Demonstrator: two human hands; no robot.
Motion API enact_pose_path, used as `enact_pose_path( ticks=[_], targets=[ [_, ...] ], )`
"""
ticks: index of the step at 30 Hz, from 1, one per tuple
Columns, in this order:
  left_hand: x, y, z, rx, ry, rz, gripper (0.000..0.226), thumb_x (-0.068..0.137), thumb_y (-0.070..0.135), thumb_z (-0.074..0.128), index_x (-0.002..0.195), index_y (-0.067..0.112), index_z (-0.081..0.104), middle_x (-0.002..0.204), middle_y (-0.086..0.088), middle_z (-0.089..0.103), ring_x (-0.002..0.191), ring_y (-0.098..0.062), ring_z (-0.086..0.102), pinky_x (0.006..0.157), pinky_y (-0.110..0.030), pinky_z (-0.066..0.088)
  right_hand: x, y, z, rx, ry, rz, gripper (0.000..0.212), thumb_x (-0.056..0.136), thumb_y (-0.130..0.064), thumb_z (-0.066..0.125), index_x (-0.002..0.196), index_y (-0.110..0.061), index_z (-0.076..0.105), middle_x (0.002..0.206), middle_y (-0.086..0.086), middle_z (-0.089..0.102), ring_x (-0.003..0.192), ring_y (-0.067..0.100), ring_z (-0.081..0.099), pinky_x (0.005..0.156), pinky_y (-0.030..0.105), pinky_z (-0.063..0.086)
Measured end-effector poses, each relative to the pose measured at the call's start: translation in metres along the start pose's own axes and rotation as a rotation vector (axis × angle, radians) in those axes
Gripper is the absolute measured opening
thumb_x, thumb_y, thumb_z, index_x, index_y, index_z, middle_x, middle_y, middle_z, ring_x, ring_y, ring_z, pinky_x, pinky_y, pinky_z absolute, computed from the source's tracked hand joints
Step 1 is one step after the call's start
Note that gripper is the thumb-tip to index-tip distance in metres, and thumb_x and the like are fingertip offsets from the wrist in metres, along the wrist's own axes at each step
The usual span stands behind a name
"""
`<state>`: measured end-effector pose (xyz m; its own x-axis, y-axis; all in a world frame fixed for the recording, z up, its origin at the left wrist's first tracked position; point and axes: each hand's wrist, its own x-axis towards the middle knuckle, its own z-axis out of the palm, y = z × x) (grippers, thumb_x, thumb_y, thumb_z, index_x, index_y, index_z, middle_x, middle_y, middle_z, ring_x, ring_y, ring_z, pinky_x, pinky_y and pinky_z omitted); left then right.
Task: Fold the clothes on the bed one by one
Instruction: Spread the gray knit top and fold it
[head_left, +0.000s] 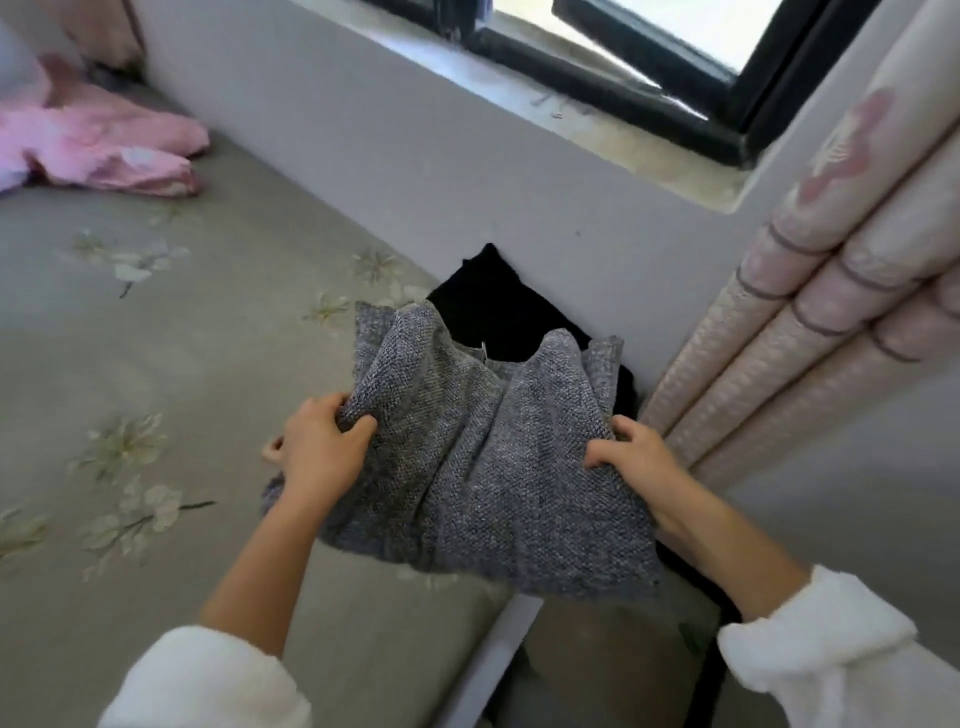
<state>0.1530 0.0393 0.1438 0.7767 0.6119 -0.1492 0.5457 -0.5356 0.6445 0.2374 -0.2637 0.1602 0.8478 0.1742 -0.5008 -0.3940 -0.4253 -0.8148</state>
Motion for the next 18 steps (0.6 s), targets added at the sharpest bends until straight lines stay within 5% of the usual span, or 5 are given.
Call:
enact_pose_path(
  ticks=[7,12,15,18],
  targets=[
    [0.106,0.116,0.018,-0.072,0.07,0.095,0.017,0.086,0.029,0.055,0.078,0.015,0.058,0.083,-0.011,0.06,0.091,-0.032,0.054,0.094,-0.048,0.032,0.061,-0.034,-0.052,0.107,0.083,-0.109,0.032,0.048,-0.027,0.076,0.078,-0.03,0.069,0.083,0.0,0.074,0.078,0.021,0.071,0.072,0.037,0.057],
    [0.188,0.16,0.043,-0.032,0.248,0.049,0.023,0.084,0.034,0.054,0.103,0.026,0.065,0.111,-0.009,0.061,0.107,-0.034,0.051,0.1,-0.051,0.028,0.114,-0.02,-0.061,0.135,0.096,-0.106,0.027,0.07,-0.01,0.077,0.092,-0.021,0.066,0.087,-0.01,0.074,0.079,0.005,0.069,0.061,0.012,0.05],
    [0.213,0.147,0.085,0.042,0.19,-0.063,0.04,0.086,0.031,0.054,0.126,0.028,0.056,0.128,-0.01,0.055,0.119,-0.037,0.048,0.104,-0.059,0.026,0.144,0.01,-0.055,0.091,0.153,0.03,0.028,0.077,-0.009,0.073,0.101,-0.02,0.062,0.096,-0.008,0.069,0.085,0.007,0.065,0.069,0.019,0.05],
    [0.203,0.119,0.145,0.125,-0.138,0.031,0.058,0.093,0.033,0.054,0.147,0.02,0.035,0.149,-0.02,0.034,0.134,-0.042,0.032,0.111,-0.055,0.026,0.171,0.042,-0.049,0.002,0.224,0.229,0.023,0.084,-0.014,0.067,0.105,-0.012,0.058,0.103,0.005,0.066,0.093,0.022,0.062,0.086,0.037,0.051]
  ],
)
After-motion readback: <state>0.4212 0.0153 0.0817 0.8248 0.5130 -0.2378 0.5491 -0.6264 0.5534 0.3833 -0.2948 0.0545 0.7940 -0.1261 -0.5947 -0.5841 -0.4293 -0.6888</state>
